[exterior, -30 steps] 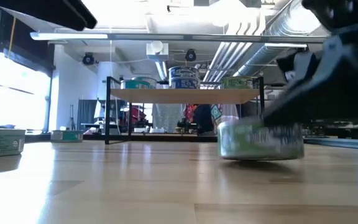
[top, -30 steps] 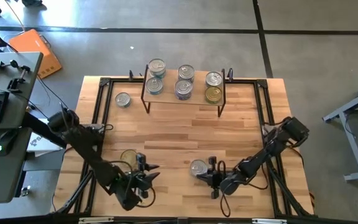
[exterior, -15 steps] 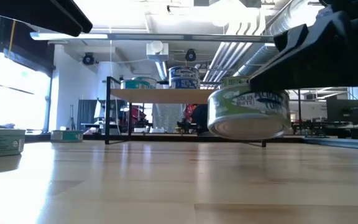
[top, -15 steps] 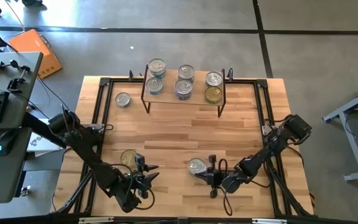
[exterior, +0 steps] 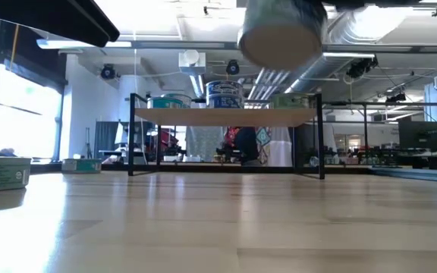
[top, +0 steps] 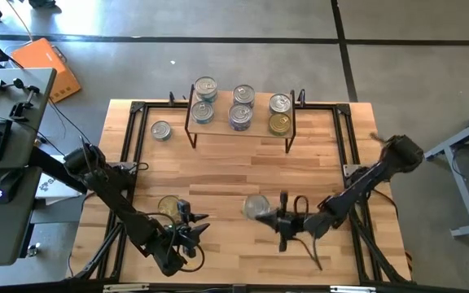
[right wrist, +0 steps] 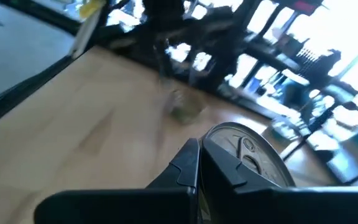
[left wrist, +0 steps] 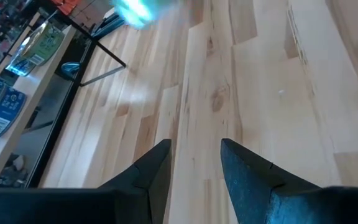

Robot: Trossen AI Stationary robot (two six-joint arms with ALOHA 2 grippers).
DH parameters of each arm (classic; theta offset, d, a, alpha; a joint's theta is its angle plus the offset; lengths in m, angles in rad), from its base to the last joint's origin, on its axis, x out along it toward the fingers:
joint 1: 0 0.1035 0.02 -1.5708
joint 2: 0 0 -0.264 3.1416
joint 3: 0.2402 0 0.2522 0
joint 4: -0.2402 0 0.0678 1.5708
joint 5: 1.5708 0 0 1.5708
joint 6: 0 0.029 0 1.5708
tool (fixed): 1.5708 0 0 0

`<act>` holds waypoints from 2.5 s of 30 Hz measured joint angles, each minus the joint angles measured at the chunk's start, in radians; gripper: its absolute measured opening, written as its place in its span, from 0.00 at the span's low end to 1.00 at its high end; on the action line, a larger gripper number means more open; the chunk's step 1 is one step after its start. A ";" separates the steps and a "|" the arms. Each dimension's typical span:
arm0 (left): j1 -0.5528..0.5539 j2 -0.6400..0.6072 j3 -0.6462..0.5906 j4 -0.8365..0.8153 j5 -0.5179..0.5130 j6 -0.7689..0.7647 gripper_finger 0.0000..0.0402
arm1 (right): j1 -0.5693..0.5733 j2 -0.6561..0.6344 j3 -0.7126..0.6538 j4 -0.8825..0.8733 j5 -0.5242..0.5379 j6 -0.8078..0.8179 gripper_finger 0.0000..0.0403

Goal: Stack canned seafood by type on shelf
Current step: Stack the green tuna can on top of the green tuna can on the shelf, then stack the yellow blue tuna can on top of the yellow blue tuna can on the shelf

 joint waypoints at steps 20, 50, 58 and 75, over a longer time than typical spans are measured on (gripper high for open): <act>0.067 0.001 -0.163 0.117 -0.027 -0.034 0.33 | -0.769 -0.561 0.002 -0.540 -0.402 -0.243 0.00; 0.307 -0.005 -0.283 0.613 0.146 0.269 0.33 | -1.337 -0.358 0.004 -0.479 -0.847 -0.339 0.02; 0.236 -0.005 -0.253 0.613 0.082 0.224 0.33 | -1.334 -0.409 0.002 -0.482 -0.852 -0.291 0.25; 0.009 -0.240 -0.193 -0.228 -0.305 -0.569 0.33 | -0.798 -0.600 -0.001 -0.565 -0.972 -0.030 0.35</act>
